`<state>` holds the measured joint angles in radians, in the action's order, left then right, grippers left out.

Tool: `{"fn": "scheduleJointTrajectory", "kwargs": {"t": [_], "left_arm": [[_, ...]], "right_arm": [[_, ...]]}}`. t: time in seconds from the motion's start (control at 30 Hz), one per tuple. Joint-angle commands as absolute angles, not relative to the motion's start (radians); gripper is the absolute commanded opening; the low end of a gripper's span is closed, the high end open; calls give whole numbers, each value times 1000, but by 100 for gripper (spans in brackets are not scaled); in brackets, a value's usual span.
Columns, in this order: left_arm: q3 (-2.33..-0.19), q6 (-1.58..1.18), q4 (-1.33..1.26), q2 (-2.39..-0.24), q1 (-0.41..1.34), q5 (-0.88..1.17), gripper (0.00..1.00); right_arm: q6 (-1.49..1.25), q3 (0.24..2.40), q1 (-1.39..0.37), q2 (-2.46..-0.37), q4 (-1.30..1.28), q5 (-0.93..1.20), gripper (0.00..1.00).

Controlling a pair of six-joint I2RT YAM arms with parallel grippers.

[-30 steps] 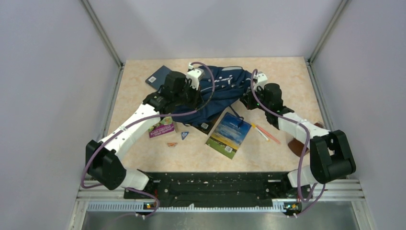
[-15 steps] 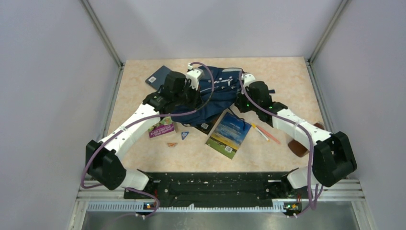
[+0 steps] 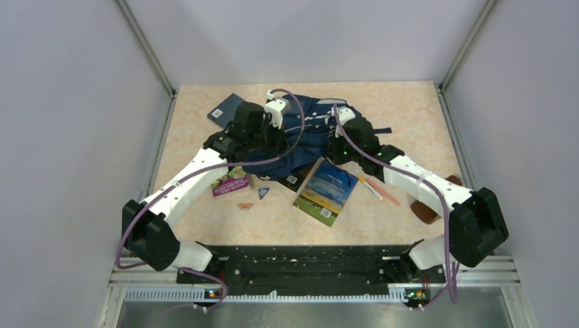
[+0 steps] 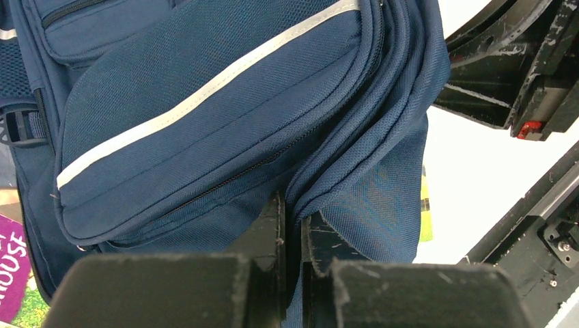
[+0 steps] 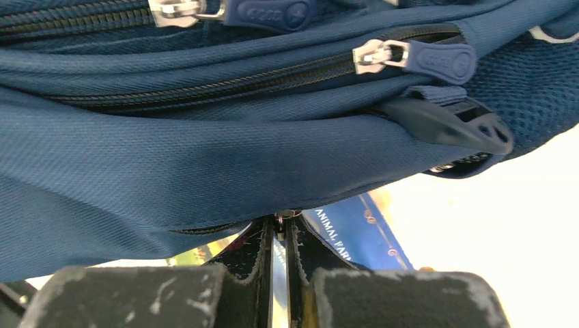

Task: Pack the student bag
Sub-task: Zip the student bag at the center of the board.

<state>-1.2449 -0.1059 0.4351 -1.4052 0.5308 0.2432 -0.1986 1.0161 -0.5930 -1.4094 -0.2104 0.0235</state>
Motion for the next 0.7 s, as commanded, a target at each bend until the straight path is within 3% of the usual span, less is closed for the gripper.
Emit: {"fn": "scheduleJointTrajectory", "kwargs": {"t": [0.0,0.67], "left_arm": [[-1262,-150,322,-1388,524,248,0],[-1261,-128,331,-1389,525,205,0]], "right_arm": [[-278,1080,-654,-1373,-199,134,0],[-358,1237,-779,-1446,-233,244,0]]}}
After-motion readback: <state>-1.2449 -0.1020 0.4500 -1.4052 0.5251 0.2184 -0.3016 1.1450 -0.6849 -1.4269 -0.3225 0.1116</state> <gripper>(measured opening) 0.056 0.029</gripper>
